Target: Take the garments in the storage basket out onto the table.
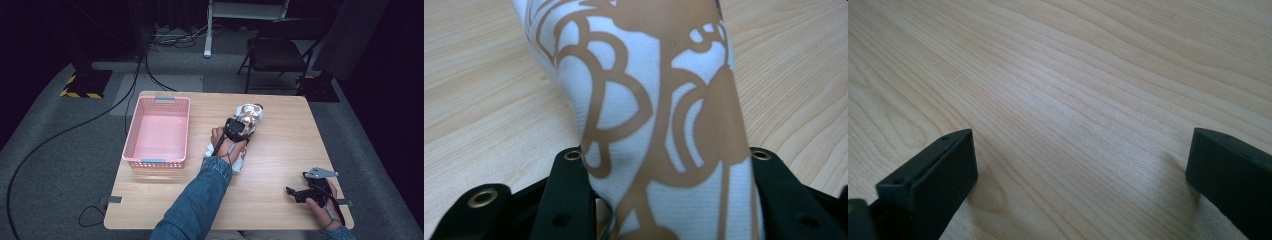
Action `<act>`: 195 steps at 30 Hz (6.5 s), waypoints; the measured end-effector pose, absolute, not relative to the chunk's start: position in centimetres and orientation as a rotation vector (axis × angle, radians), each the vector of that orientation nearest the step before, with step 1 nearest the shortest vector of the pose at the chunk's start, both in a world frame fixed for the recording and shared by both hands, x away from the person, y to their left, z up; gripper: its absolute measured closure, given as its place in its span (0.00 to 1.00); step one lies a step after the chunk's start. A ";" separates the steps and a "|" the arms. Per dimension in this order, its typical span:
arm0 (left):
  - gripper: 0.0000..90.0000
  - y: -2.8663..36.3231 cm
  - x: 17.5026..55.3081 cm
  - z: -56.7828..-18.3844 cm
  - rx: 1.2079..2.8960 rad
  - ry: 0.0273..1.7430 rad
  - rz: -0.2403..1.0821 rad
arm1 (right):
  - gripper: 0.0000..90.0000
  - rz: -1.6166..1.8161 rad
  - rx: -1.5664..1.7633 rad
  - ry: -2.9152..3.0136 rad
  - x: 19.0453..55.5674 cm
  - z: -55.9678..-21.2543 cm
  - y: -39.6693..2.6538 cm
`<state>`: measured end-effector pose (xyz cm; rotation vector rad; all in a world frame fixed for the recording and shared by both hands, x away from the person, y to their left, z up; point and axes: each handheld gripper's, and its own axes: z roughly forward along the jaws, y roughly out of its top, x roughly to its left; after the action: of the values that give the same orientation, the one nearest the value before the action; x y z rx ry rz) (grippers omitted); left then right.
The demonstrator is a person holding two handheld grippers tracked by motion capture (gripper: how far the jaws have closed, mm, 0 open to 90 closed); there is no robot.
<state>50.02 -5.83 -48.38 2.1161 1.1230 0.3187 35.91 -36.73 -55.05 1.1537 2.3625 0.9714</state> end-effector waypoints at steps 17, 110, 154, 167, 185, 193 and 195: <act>0.65 -6.9 50.6 -50.4 2.152 1.141 0.272 | 0.00 0.971 1.154 2.362 35.9 -55.0 -36.7; 0.15 -1.7 41.8 -42.9 1.931 0.821 0.358 | 0.00 0.973 1.149 2.365 35.9 -55.1 -36.7; 0.15 5.9 38.1 -44.3 1.944 0.774 0.437 | 0.00 0.974 1.149 2.365 35.9 -55.1 -36.7; 0.15 8.1 37.3 -45.0 1.934 0.813 0.451 | 0.00 0.974 1.149 2.365 36.0 -55.1 -36.7; 0.15 11.7 35.3 -46.6 1.931 0.902 0.482 | 0.00 0.974 1.149 2.366 35.9 -55.1 -36.7; 0.15 13.0 34.4 -47.1 1.920 0.927 0.505 | 0.00 0.974 1.149 2.366 36.0 -55.1 -36.7; 0.15 13.3 34.2 -47.3 1.923 0.931 0.510 | 0.00 0.974 1.149 2.365 35.9 -55.1 -36.7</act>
<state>34.16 13.27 -47.33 1.9233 0.9305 0.5098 35.95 -36.70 -55.05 1.1489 2.3655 0.9737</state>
